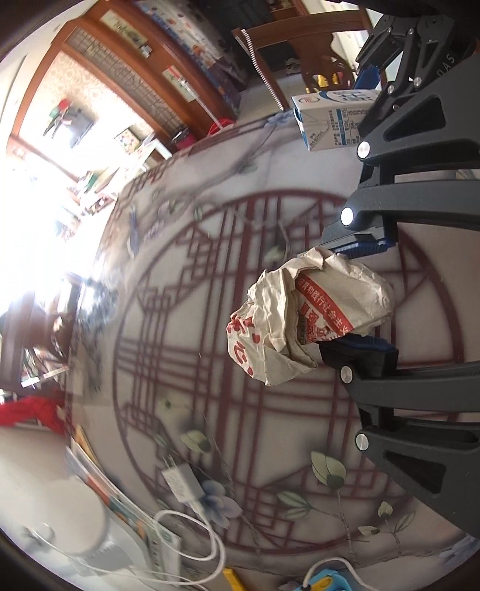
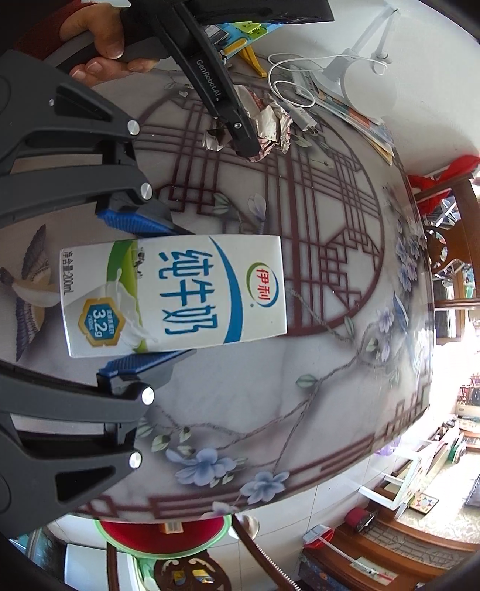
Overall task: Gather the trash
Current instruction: 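Carry the milk carton with the right gripper while the left carries the paper bag to the bucket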
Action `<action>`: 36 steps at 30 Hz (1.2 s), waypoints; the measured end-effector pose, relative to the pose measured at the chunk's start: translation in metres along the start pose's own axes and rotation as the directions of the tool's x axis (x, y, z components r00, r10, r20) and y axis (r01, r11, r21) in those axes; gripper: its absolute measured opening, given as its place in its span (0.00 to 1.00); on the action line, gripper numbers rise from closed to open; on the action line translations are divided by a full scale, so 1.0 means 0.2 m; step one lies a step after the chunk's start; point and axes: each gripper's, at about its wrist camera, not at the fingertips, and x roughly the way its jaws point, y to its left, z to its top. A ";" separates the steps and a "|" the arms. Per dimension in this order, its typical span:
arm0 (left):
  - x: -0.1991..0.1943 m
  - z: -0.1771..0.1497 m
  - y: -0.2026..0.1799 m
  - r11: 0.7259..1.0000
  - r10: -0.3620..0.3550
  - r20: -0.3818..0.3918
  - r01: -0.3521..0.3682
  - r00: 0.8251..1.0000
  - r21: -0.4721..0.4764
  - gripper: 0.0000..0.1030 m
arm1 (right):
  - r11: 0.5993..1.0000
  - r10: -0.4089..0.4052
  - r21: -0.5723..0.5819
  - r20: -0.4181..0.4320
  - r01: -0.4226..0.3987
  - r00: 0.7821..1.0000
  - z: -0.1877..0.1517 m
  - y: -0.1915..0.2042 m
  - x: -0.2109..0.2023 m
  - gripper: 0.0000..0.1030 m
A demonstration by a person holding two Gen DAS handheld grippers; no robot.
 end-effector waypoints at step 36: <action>-0.06 -0.19 -0.80 0.939 -0.159 -0.053 0.168 0.986 0.301 0.31 | 0.944 -0.148 0.304 0.045 0.128 0.988 -0.45 -0.69 -0.31 0.51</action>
